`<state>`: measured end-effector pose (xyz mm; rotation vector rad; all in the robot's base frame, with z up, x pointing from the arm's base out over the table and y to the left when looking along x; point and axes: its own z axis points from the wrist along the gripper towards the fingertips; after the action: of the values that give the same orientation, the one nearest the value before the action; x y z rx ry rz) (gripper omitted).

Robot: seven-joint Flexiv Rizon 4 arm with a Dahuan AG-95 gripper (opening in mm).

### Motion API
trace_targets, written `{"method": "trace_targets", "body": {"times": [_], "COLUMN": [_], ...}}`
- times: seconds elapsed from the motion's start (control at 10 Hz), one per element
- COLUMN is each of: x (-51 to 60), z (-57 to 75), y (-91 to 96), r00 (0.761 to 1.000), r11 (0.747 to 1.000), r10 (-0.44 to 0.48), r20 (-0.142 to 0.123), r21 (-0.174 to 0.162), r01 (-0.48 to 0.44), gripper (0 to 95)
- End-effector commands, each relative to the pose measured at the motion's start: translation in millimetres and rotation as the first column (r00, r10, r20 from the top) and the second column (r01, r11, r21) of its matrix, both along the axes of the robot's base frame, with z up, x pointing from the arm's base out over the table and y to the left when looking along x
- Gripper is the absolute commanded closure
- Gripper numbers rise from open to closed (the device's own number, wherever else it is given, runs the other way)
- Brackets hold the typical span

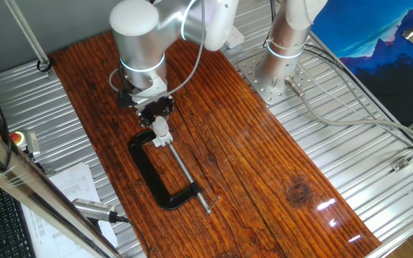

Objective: Install the light bulb by rotating it

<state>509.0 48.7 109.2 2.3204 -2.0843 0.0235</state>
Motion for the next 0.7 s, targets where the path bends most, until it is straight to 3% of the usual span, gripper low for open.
{"method": "trace_targets", "body": {"times": [0.1, 0.2, 0.7], "x": [-0.6, -0.6, -0.5], "z": [0.5, 0.5, 1.5], "y": [0.0, 0.0, 0.3], "r00": [0.999, 0.999, 0.999], "r11": [1.0, 1.0, 0.999], "r10": [0.007, -0.002, -0.032], "r20": [-0.05, -0.042, -0.034], "r21": [-0.018, -0.018, -0.019], "r01": [-0.007, 0.001, 0.031], "gripper": [57.0, 0.0, 0.0]}}
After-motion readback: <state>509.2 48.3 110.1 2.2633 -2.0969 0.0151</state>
